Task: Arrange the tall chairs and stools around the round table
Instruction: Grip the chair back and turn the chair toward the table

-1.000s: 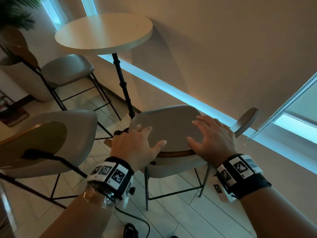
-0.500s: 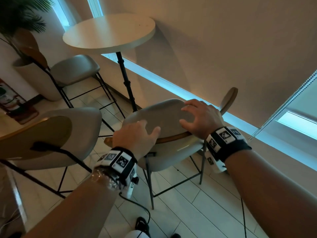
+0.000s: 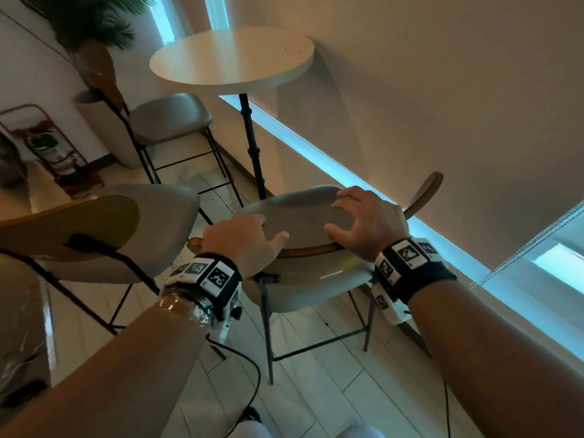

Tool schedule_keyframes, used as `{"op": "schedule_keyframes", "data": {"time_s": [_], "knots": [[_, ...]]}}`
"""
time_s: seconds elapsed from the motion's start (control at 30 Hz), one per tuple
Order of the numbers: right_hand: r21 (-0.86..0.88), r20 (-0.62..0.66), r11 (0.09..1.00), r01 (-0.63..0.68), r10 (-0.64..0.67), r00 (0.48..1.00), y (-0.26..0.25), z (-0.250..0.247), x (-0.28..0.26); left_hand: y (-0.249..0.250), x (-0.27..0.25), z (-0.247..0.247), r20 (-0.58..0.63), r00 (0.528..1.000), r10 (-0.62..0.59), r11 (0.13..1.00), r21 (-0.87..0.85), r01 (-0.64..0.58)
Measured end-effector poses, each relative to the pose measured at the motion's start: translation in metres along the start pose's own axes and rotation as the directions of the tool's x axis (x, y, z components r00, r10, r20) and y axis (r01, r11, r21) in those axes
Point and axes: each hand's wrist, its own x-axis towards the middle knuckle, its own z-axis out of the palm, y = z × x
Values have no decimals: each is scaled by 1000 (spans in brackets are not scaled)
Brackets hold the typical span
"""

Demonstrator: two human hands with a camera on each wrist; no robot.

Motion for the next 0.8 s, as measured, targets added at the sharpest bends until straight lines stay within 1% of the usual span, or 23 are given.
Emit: {"op": "schedule_keyframes", "data": {"time_s": [0.2, 0.4, 0.53, 0.67, 0.8], "knots": [[15, 35, 997, 75, -76, 997, 41, -7, 7, 44, -7, 6, -37, 996, -75, 996, -44, 73], [4, 48, 996, 90, -90, 995, 77, -4, 31, 76, 11, 11, -82, 986, -148, 984, -111, 139], [26, 52, 995, 96, -97, 994, 92, -4, 48, 91, 24, 13, -136, 976, -173, 979, -129, 156], [12, 58, 993, 115, -116, 992, 101, -4, 63, 95, 37, 14, -152, 970, -188, 975, -149, 166], [37, 42, 992, 124, -125, 991, 106, -2, 74, 96, 49, 16, -161, 963, -215, 968, -165, 188]]}}
